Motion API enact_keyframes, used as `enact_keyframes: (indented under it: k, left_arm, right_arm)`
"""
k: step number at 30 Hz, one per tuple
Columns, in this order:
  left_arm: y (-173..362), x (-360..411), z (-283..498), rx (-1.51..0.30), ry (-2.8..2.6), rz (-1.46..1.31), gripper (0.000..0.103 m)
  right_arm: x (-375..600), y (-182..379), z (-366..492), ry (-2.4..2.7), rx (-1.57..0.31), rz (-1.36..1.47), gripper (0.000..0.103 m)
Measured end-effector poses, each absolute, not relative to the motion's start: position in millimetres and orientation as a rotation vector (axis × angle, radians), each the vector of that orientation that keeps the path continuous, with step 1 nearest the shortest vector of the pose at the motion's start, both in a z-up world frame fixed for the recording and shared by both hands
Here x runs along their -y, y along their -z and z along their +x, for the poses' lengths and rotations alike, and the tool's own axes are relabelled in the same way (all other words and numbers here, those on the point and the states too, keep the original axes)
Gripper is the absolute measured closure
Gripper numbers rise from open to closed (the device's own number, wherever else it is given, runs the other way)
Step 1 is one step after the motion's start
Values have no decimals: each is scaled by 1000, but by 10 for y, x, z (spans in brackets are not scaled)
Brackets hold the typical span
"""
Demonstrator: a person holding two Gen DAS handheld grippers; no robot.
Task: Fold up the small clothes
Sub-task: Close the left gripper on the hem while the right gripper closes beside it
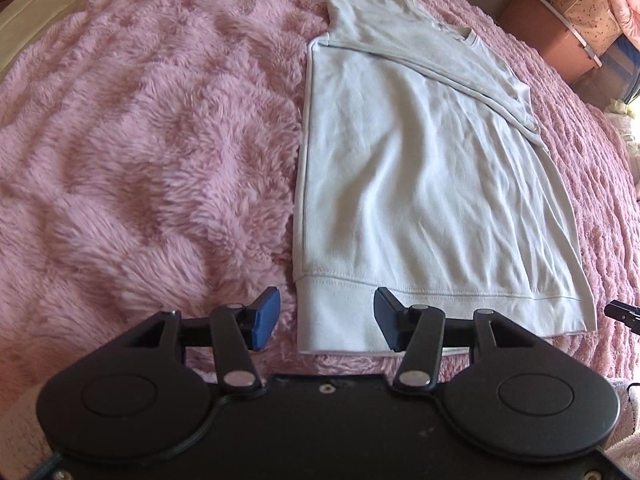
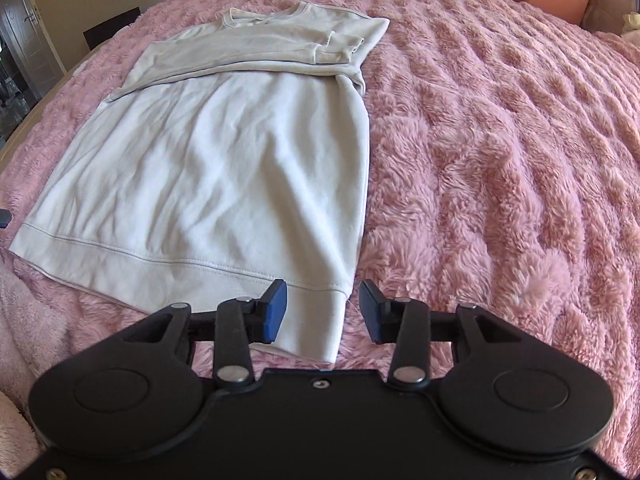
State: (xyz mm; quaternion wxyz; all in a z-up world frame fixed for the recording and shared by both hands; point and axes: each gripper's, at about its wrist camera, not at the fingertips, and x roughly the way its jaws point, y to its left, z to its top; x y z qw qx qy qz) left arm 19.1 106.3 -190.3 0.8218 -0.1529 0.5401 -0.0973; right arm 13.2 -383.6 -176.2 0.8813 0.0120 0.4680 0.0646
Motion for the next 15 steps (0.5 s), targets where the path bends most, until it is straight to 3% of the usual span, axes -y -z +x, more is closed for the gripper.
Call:
enact_keyframes:
  k: [15]
  left_arm:
    - [2171,-1108,392,-1246,245,-427,56]
  right_arm:
    - [3947,2072,147,-171,-1082,97,62]
